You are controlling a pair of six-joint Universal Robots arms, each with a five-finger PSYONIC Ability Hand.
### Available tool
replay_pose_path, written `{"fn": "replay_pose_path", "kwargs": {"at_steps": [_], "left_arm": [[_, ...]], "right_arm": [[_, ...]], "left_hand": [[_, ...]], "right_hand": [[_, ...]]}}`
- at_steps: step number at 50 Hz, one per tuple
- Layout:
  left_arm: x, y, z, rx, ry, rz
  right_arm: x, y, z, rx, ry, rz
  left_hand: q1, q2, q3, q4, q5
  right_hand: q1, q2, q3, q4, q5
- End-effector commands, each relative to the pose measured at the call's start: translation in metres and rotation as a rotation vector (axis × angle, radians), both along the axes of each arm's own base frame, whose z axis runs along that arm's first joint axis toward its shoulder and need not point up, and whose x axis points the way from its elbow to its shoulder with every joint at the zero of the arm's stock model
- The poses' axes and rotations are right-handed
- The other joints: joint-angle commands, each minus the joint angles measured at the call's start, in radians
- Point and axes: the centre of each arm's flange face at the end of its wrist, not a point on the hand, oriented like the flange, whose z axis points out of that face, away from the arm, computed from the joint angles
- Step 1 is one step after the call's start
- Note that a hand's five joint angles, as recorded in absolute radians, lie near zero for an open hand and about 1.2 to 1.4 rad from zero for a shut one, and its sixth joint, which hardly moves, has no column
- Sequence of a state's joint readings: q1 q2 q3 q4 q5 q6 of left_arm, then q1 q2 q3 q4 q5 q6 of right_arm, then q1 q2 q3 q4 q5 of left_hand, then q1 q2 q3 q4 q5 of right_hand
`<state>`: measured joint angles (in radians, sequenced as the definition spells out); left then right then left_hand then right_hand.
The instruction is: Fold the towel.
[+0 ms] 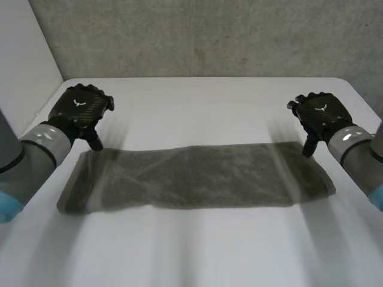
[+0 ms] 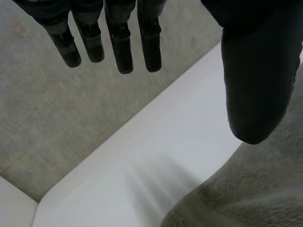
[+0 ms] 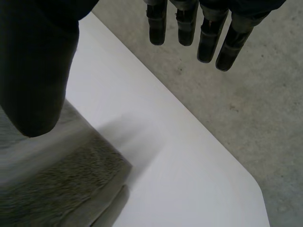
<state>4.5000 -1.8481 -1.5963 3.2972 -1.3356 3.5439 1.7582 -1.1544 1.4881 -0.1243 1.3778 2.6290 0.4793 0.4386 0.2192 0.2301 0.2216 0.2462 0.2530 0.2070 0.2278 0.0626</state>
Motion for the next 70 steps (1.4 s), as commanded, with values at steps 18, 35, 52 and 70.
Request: {"fn": "replay_pose_path", "kwargs": {"at_steps": [18, 35, 52, 70], "left_arm": [[0.008, 0.049, -0.005, 0.064, 0.168, -0.028], [0.01, 0.051, -0.006, 0.032, 0.183, -0.024], [0.01, 0.051, -0.004, 0.02, 0.186, -0.024], [0.016, 0.051, 0.004, -0.009, 0.191, -0.005]], "right_arm": [[-0.044, 0.042, -0.059, 0.126, 0.164, 0.022], [-0.046, 0.04, -0.076, 0.139, 0.161, 0.016], [-0.05, 0.031, -0.079, 0.134, 0.163, 0.015], [-0.115, -0.021, 0.009, -0.159, 0.241, -0.151]], "left_hand": [[-0.11, -0.069, -0.045, -0.056, -0.027], [-0.113, -0.072, -0.045, -0.056, -0.03], [-0.116, -0.075, -0.045, -0.056, -0.033], [-0.116, -0.075, -0.045, -0.056, -0.033]], "right_hand": [[-0.003, -0.009, -0.032, -0.053, 0.006], [0.241, 0.234, -0.032, -0.053, 0.25], [1.15, 1.143, -0.032, -0.053, 1.159], [1.15, 1.143, -0.032, -0.053, 1.159]]}}
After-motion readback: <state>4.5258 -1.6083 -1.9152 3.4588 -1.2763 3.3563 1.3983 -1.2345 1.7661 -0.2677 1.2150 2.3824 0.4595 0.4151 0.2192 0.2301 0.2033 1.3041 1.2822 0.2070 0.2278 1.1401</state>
